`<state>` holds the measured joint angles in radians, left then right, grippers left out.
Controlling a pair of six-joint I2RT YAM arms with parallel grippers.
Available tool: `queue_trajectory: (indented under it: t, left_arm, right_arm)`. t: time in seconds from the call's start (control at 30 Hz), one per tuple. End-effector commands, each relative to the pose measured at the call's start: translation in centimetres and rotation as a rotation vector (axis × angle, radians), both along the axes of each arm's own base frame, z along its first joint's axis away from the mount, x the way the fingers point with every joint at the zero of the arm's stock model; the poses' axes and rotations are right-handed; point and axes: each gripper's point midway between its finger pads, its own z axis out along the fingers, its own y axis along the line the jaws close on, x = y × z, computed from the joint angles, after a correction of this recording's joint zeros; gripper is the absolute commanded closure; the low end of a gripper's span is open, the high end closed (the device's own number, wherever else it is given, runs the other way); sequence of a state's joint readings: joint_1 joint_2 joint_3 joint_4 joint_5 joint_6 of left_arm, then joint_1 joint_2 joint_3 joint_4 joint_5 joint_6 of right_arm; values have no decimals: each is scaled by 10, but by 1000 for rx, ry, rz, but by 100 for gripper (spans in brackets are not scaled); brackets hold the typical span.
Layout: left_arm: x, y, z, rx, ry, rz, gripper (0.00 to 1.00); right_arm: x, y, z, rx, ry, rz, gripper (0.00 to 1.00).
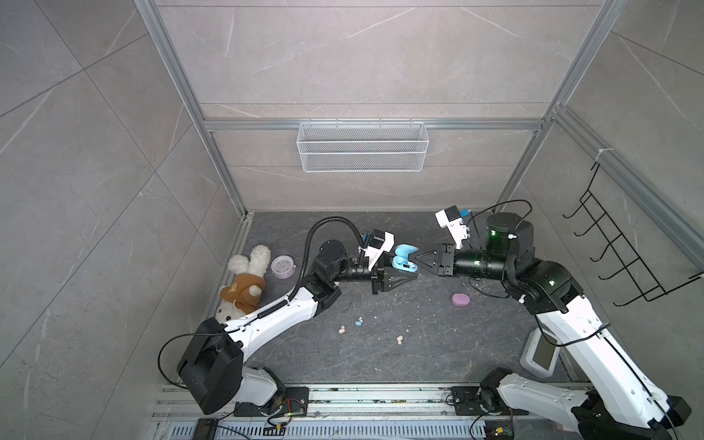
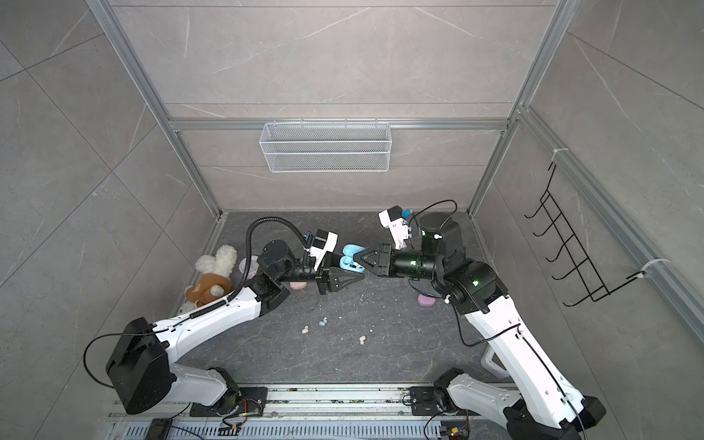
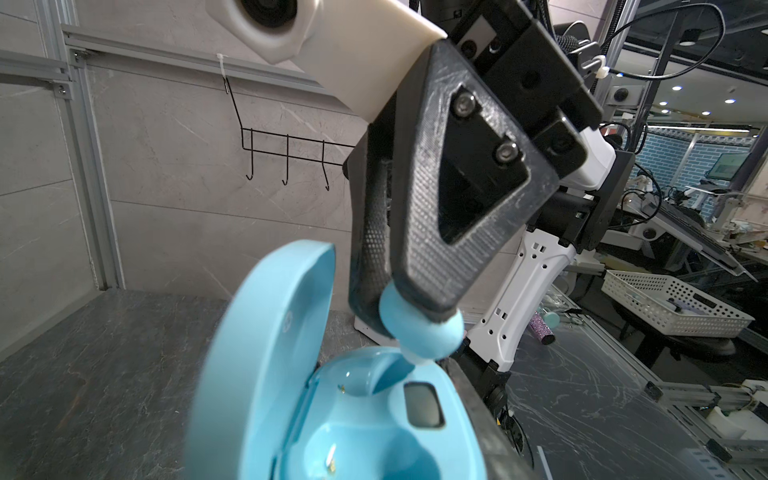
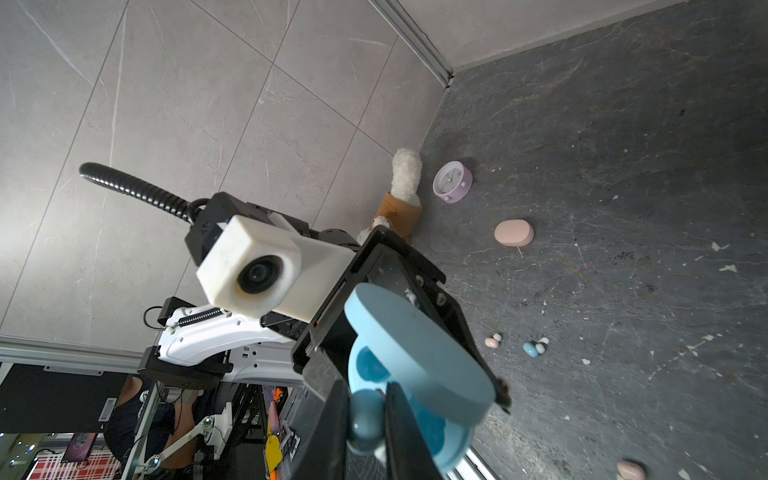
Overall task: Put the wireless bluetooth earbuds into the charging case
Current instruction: 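Lower the blue earbud into a slot of the light-blue case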
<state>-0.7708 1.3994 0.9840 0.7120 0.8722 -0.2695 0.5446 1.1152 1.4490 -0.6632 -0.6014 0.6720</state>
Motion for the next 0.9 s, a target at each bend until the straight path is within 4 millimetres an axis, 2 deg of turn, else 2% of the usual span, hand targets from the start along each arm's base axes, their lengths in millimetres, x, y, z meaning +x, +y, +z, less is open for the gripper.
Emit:
queue_trajectory:
  t: [0.0,0.53,0.87]
  left_arm:
    - [-14,8,36,-85,-102,-25,72]
    - [-19,12,41,-103,-121,-28,72]
    - [-20,11,43,-116,-133,-36,72]
  right_arm:
    - [1,-1,-6,-35,-14,-7,83]
    - [2,-4,-12,-61,0,-23,83]
    - [-1,-2,-11,-62,11,1,77]
